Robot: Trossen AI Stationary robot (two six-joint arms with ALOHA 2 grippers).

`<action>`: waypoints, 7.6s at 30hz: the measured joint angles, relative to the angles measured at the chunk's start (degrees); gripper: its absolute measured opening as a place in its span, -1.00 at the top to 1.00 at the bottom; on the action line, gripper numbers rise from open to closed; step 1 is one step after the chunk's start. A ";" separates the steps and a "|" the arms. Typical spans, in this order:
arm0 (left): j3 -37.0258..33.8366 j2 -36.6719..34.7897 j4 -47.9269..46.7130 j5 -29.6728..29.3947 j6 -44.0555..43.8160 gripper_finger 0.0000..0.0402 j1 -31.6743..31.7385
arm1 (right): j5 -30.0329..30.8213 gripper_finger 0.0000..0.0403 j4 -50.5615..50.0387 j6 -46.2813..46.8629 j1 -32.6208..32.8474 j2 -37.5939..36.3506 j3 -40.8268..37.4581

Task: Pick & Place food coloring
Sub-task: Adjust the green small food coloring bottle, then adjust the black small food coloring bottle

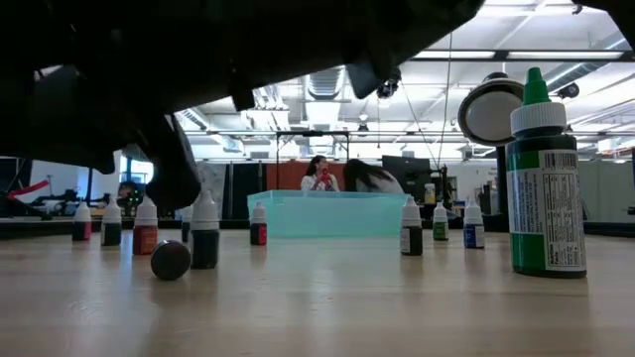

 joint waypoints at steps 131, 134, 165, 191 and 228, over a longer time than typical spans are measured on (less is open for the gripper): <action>-0.48 1.05 0.71 1.17 0.31 -0.12 0.02 | -10.51 0.18 -59.71 39.52 -2.30 -7.09 11.45; -0.48 1.05 0.74 1.14 0.31 -0.12 0.01 | -7.15 0.18 -61.15 37.46 -1.95 -7.06 11.45; -0.48 1.05 0.92 1.12 0.31 -0.12 0.02 | -3.84 0.17 -61.24 34.78 -6.29 -5.79 10.88; -0.48 1.05 0.86 1.12 0.32 -0.12 0.01 | -2.72 0.17 -62.93 11.33 -12.08 -6.21 19.91; -0.48 1.06 0.86 1.13 0.32 -0.12 0.01 | -1.53 0.24 -56.72 43.98 -2.27 -5.95 8.90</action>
